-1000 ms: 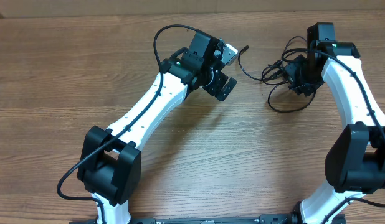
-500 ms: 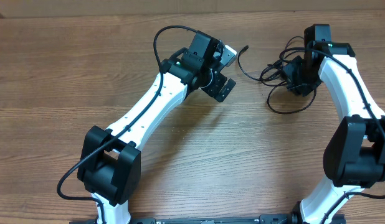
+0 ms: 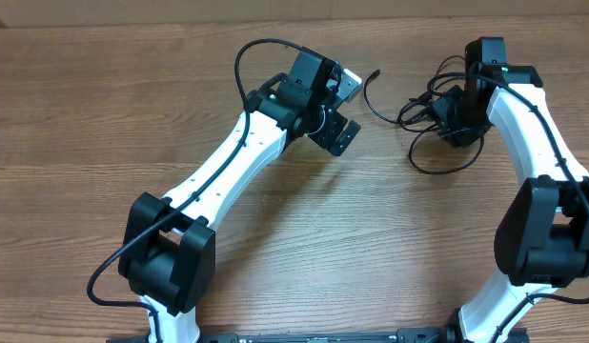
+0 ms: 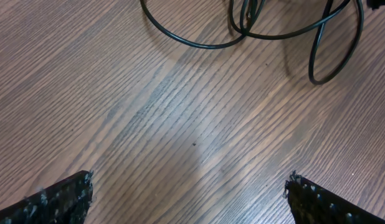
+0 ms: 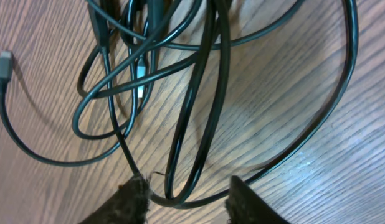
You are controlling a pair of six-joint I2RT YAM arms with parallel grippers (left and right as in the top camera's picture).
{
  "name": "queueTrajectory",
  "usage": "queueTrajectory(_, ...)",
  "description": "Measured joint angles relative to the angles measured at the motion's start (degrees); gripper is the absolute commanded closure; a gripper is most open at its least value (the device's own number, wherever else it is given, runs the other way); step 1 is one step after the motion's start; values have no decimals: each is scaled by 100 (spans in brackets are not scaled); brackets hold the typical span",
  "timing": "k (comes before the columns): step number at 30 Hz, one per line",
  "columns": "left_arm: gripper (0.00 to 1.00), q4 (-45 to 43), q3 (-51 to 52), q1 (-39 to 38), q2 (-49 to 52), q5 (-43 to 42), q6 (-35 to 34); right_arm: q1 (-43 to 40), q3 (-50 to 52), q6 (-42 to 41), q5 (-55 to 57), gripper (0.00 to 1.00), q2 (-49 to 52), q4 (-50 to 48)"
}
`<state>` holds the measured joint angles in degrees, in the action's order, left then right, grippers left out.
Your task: Untangle cables
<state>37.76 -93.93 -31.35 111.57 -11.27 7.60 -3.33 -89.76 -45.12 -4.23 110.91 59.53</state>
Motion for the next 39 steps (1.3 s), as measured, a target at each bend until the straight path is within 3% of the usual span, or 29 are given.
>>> queueTrajectory(9, 1, 0, 0, 0, 0, 13, 0, 0, 133, 13, 4, 60, 11, -164)
queueTrajectory(11, 1, 0, 0, 0, 0, 13, 0, 0, 249, 17, 7, 68, 11, -264)
queueTrajectory(14, 1, 0, 0, 0, 0, 13, 0, 0, 389, 7, 15, 93, 20, -330)
queueTrajectory(15, 0, 2, 0, 0, 0, 13, 0, 0, 422, 2, 15, 96, 26, -334)
queueTrajectory(27, 0, 0, 0, 0, 0, 13, 0, 0, 243, 461, -90, 96, 28, -216)
queueTrajectory(39, 0, 7, 0, 0, 0, 11, 0, 0, -1679, 1169, -151, 96, -149, 754)
